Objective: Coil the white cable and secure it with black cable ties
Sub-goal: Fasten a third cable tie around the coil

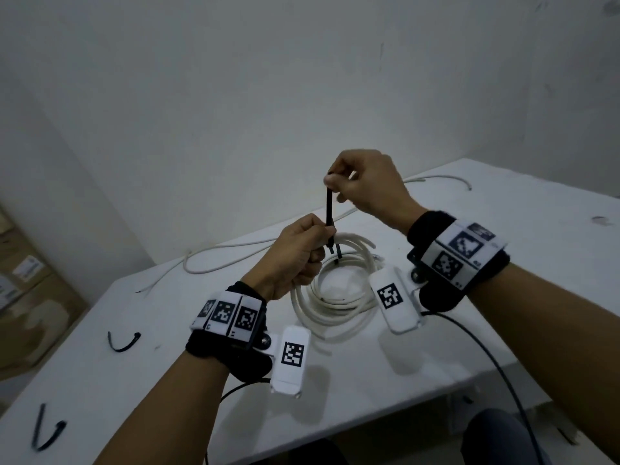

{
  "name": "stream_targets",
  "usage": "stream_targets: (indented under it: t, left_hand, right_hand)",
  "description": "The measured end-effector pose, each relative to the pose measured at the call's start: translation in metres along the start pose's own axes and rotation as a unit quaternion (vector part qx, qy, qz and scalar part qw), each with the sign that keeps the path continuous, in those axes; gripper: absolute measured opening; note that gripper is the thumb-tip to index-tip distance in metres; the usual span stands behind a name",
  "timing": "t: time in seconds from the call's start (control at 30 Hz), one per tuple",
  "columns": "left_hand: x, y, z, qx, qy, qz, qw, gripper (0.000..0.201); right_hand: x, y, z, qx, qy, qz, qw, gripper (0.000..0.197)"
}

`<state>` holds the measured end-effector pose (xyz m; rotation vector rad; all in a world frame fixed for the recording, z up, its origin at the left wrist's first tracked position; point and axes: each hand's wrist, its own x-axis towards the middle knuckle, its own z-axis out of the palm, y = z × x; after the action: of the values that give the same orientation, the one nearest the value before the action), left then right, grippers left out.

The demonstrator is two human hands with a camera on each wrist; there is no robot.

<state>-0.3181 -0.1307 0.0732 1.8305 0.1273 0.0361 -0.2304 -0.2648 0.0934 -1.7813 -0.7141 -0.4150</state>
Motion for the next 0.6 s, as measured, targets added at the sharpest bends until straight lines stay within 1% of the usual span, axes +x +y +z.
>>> stream_targets:
  t: [0.07,0.13,0.2,0.23,0.3,0.4,0.53,0.6]
  left_hand:
    - [0.000,0.002,0.003,0.000,0.005,0.001,1.000,0.019]
    - [0.002,0.007,0.006,0.014,0.012,0.013,1.000,0.007]
    - [0.003,0.012,0.007,0.020,0.018,0.026,0.999,0.008]
    - [0.003,0.013,0.007,0.018,0.019,0.030,0.999,0.009]
    - [0.000,0.015,0.006,0.014,0.015,0.027,0.999,0.008]
    - [-0.004,0.016,0.011,0.005,0.000,-0.002,1.000,0.006]
    - [-0.010,0.013,0.013,-0.020,-0.035,-0.054,0.998,0.020]
    - [-0.012,0.012,0.013,-0.015,-0.038,-0.063,0.997,0.019]
  right_hand:
    - [0.004,-0.006,-0.001,0.023,-0.011,0.013,1.000,0.020]
    - [0.003,-0.009,-0.001,0.095,-0.019,0.056,0.994,0.022]
    - [0.004,-0.011,-0.003,0.183,-0.036,0.091,0.978,0.021]
    - [0.004,-0.011,-0.004,0.202,-0.046,0.096,0.974,0.020]
    - [0.007,-0.011,-0.007,0.208,-0.058,0.099,0.971,0.021]
    - [0.008,-0.010,-0.006,0.218,-0.065,0.106,0.968,0.022]
    - [0.009,-0.010,-0.004,0.232,-0.093,0.118,0.961,0.022]
    - [0.010,-0.011,-0.003,0.213,-0.106,0.126,0.963,0.022]
